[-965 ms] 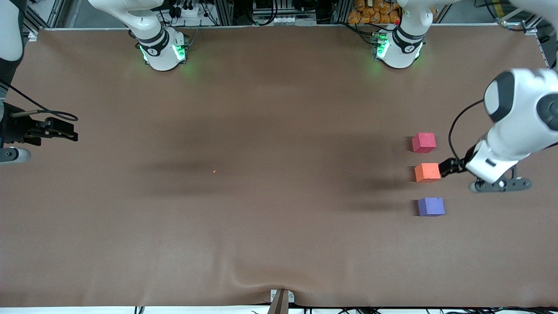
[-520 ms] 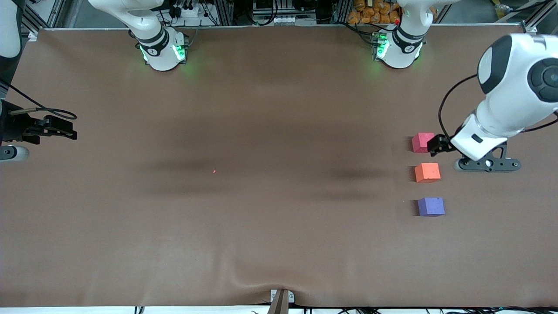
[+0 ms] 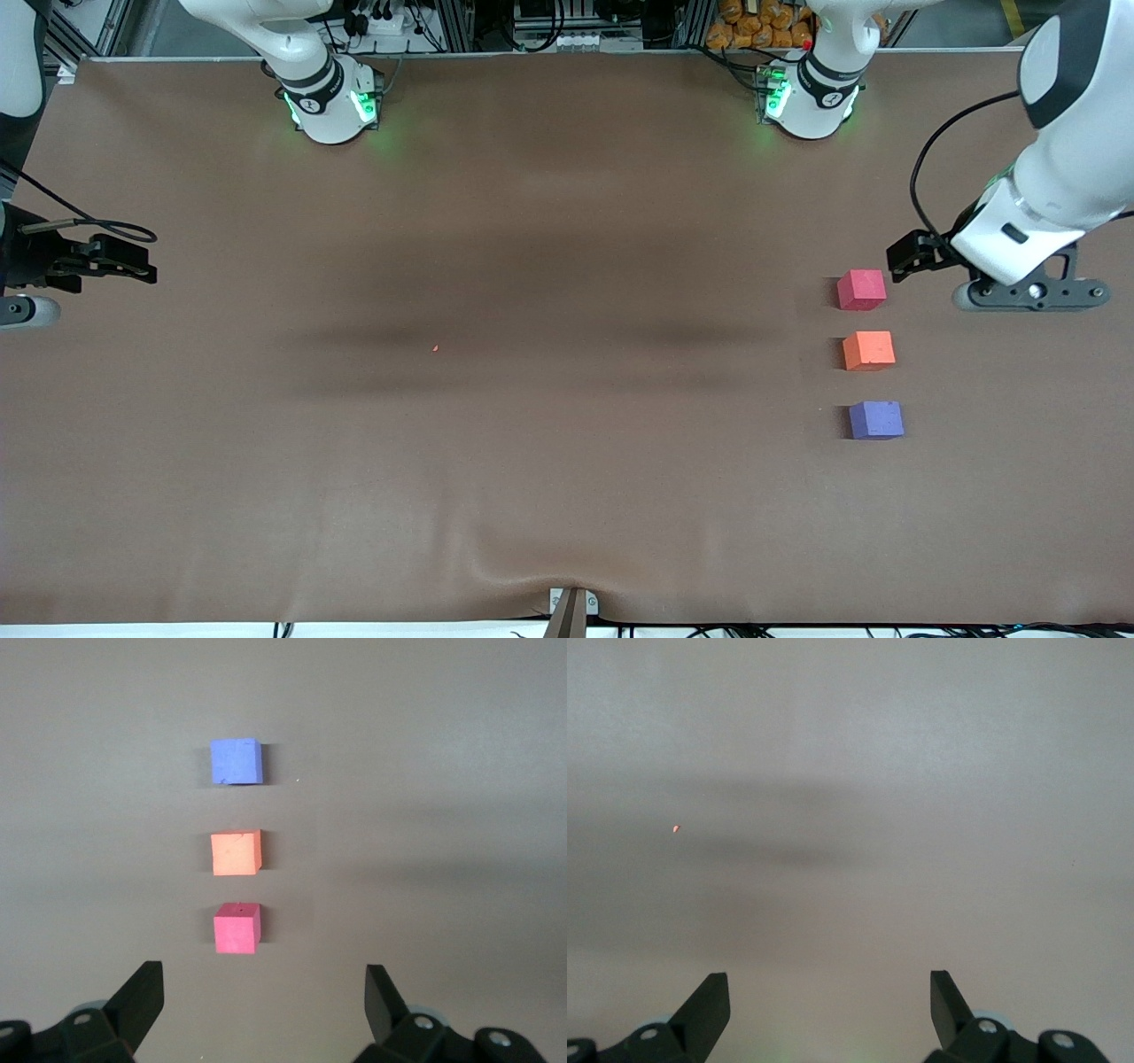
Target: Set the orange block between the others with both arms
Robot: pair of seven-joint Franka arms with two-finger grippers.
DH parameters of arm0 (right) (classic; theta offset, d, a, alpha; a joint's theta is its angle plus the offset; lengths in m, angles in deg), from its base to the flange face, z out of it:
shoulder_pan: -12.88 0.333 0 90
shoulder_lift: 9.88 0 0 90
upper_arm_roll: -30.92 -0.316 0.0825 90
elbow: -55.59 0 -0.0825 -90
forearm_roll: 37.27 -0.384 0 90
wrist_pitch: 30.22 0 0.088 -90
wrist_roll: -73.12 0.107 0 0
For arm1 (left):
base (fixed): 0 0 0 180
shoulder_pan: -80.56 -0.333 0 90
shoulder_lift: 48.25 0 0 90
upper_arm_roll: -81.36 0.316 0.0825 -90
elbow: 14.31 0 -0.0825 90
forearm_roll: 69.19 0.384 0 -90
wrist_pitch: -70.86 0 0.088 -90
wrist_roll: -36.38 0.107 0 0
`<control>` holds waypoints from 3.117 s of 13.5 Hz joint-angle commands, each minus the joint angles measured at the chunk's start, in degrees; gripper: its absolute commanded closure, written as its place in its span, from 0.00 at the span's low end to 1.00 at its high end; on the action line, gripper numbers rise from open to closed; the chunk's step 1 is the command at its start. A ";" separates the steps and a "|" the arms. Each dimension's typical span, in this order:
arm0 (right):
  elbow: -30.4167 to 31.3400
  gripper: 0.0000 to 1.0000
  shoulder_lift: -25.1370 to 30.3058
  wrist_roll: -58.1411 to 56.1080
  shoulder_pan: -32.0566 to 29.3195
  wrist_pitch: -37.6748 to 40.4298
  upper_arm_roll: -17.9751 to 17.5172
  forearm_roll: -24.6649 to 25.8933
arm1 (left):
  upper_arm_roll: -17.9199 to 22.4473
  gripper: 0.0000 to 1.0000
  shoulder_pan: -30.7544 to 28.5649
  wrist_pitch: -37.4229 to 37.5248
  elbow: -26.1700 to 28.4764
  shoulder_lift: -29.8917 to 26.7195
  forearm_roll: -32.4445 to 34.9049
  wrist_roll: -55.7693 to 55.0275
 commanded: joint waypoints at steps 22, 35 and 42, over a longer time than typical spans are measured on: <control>-0.52 0.00 0.01 -0.48 1.00 0.47 0.17 1.13 | 4.42 0.00 2.94 14.16 -7.24 -6.39 -2.90 7.78; -0.43 0.00 0.27 -0.57 0.91 0.21 0.17 1.13 | 3.89 0.00 2.23 14.42 -7.06 -6.57 -4.39 4.35; -0.43 0.00 0.36 -0.57 0.73 0.12 0.26 1.22 | 3.89 0.00 2.32 14.42 -6.97 -6.30 -4.31 4.35</control>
